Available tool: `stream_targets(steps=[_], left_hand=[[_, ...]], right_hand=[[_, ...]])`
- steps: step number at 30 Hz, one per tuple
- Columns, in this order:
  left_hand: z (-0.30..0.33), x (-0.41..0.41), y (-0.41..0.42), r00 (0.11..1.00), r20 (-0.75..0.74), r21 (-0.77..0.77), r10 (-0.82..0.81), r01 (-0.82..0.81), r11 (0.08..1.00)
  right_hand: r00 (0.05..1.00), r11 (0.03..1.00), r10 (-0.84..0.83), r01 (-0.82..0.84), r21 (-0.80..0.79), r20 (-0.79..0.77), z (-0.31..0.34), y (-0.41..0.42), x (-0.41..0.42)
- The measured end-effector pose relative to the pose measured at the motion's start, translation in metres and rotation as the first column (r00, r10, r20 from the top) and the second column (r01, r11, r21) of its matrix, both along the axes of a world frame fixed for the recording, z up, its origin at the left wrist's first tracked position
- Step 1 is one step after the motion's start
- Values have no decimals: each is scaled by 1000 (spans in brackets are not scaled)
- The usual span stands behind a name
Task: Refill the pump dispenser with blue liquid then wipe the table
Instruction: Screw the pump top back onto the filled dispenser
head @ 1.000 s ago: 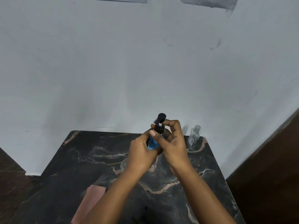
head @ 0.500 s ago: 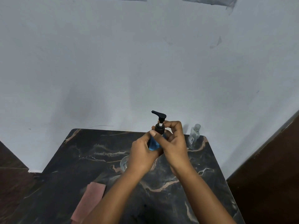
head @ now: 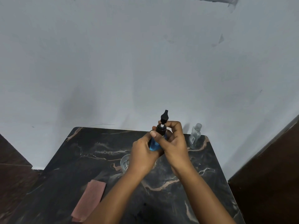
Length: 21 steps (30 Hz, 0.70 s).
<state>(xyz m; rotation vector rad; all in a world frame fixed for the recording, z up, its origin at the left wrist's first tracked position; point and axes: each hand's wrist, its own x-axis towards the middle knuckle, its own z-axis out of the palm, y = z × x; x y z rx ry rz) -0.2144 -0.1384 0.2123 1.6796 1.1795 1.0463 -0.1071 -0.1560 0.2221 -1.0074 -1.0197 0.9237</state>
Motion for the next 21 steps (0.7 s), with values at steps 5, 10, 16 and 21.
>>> stream_targets(steps=[5, 10, 16, 21], left_hand=[[-1, -4, 3, 997, 37, -16, -66, 66, 998], [-1, 4, -2, 999, 49, 20, -22, 21, 1000], [-1, 9, -6, 1000, -5, 68, -6, 6, 998], [-6, 15, -9, 1000, 17, 140, 26, -28, 990]], right_hand=[[980, 989, 129, -138, 52, 153, 7, -3, 13], [995, 995, -86, 83, 54, 49, 4, -2, 0], [964, 964, -251, 241, 111, 89, -1, -5, -7], [942, 938, -326, 311, 152, 84, -3, -7, -10]])
